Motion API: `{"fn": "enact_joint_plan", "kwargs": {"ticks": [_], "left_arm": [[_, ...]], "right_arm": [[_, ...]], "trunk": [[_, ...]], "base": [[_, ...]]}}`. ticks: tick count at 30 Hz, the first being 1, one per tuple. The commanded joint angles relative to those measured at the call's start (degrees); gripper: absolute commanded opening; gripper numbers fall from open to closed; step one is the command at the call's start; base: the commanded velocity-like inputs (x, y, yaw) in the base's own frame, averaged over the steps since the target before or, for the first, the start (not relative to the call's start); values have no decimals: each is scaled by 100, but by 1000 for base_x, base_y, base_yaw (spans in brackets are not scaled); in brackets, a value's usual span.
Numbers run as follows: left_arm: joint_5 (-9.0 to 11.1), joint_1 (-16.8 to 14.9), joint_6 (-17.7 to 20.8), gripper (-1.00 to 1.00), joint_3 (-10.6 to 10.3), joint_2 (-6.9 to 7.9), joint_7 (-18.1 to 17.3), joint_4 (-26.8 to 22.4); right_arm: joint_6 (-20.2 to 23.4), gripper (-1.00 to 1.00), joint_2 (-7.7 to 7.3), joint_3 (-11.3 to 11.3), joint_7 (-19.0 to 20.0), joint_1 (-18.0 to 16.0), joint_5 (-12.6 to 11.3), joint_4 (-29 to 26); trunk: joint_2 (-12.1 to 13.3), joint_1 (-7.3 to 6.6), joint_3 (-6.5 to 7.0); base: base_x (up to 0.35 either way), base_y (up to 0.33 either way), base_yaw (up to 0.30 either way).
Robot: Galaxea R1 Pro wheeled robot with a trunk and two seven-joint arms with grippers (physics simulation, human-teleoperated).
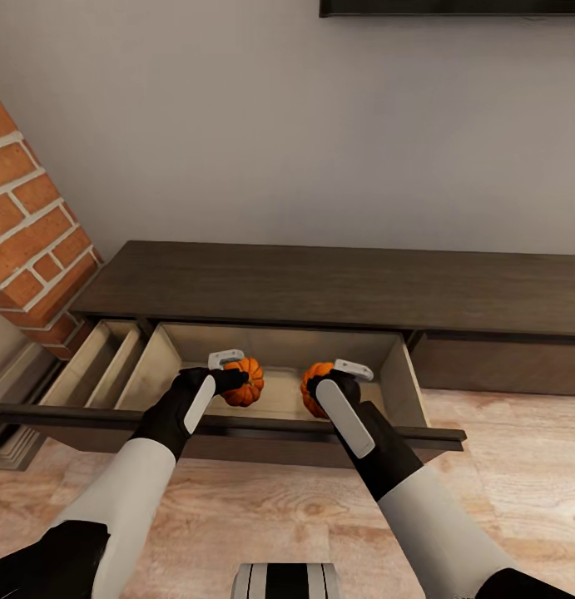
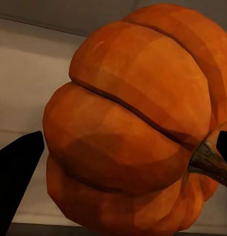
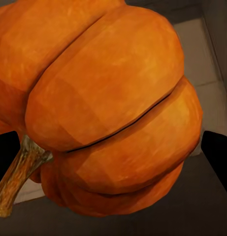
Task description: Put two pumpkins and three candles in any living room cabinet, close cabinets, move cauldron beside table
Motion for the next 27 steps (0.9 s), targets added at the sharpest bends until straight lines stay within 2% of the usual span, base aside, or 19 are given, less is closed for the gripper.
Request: {"fn": "enact_joint_plan", "kwargs": {"ticks": [1,4,9,23,24,25,27], "left_arm": [[-5,0,4,-100,-1,0,6,0],[-5,0,4,-100,-1,-1,4,0],[-5,0,4,-100,-1,3,4,-2],[-5,14,4,-100,-1,4,12,0],[-5,16,4,100,-1,4,12,0],[-5,17,4,100,-1,4,12,-2],[-5,17,4,100,-1,4,12,0]], "right_arm": [[-87,-100,5,0,5,-9,11,69],[-199,-100,17,-1,86,-47,39,283],[-247,-100,1,-2,323,-135,52,513],[-184,-100,-5,-2,368,-319,36,542],[-179,-100,-9,-2,372,-320,33,542],[-176,100,-14,-2,375,-320,30,542],[-174,100,-18,-2,375,-322,24,542]], "trunk": [[0,0,0],[0,0,0],[-5,10,-89],[-5,10,-89],[-5,10,-89],[-5,10,-89],[-5,10,-89]], "base": [[0,0,0],[0,0,0],[0,0,0],[0,0,0],[0,0,0],[0,0,0],[0,0,0]]}}
